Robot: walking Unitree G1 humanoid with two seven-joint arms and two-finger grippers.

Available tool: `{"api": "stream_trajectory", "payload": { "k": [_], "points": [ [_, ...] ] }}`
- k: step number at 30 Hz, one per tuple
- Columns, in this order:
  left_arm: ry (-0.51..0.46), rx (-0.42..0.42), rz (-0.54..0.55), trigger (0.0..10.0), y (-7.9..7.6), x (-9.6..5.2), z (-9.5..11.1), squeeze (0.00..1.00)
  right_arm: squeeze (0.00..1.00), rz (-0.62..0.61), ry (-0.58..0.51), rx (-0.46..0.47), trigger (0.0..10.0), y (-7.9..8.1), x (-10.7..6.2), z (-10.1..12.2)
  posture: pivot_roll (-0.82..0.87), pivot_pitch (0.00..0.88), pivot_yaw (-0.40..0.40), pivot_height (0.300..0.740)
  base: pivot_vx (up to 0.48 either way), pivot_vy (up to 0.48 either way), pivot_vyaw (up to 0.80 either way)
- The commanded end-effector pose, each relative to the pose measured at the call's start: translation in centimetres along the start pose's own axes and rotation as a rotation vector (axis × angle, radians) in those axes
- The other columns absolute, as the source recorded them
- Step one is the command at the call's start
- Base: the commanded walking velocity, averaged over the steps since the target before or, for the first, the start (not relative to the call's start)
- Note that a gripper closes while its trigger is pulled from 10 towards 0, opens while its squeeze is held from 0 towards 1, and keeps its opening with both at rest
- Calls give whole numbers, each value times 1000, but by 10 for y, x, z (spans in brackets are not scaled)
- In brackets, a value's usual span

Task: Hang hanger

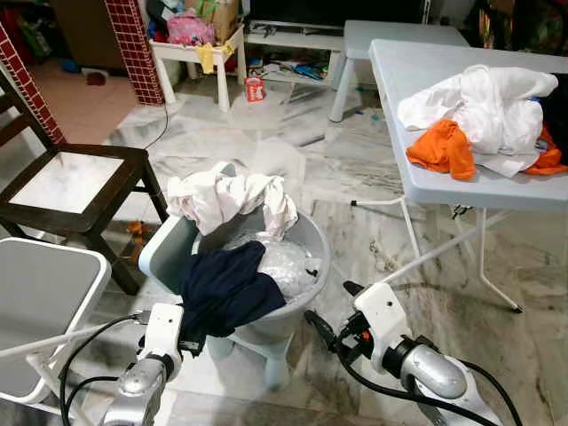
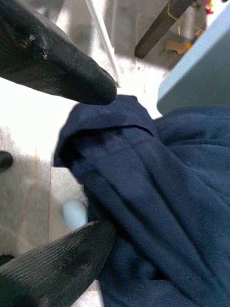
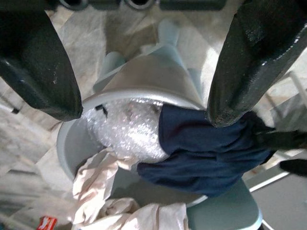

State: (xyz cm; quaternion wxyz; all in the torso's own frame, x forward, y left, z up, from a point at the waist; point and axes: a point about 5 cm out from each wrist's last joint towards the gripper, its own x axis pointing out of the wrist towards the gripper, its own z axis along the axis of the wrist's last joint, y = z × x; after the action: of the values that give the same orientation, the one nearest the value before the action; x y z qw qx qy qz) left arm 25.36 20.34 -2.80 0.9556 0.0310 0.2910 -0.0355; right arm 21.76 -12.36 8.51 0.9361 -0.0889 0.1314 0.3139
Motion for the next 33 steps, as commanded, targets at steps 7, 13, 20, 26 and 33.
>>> {"api": "stream_trajectory", "payload": {
  "k": [7, 13, 20, 26, 33],
  "points": [
    [17, 24, -106, 4784, -22, 9, 7, 0, 0, 130, 42, 37, 10000, 13, -10, 0, -306, 143, -10, 740, 0, 0, 0],
    [46, 54, -125, 0, -30, 12, 7, 0, 0, 121, 57, 21, 10000, 11, -13, 0, -321, 145, -6, 740, 0, 0, 0],
    [24, 55, -98, 0, -27, 14, 14, 0, 0, 121, 65, 22, 10000, 12, -15, -1, -322, 143, -5, 740, 0, 0, 0],
    [-14, 53, -39, 0, -15, 14, 22, 0, 0, 118, 64, 11, 10000, 12, -10, 0, -307, 134, -8, 740, 0, 0, 0],
    [-34, 34, -3, 0, -6, 14, 26, 0, 0, 122, 60, 6, 10000, 13, -7, 1, -303, 133, -8, 740, 0, 0, 0]
  ]
}}
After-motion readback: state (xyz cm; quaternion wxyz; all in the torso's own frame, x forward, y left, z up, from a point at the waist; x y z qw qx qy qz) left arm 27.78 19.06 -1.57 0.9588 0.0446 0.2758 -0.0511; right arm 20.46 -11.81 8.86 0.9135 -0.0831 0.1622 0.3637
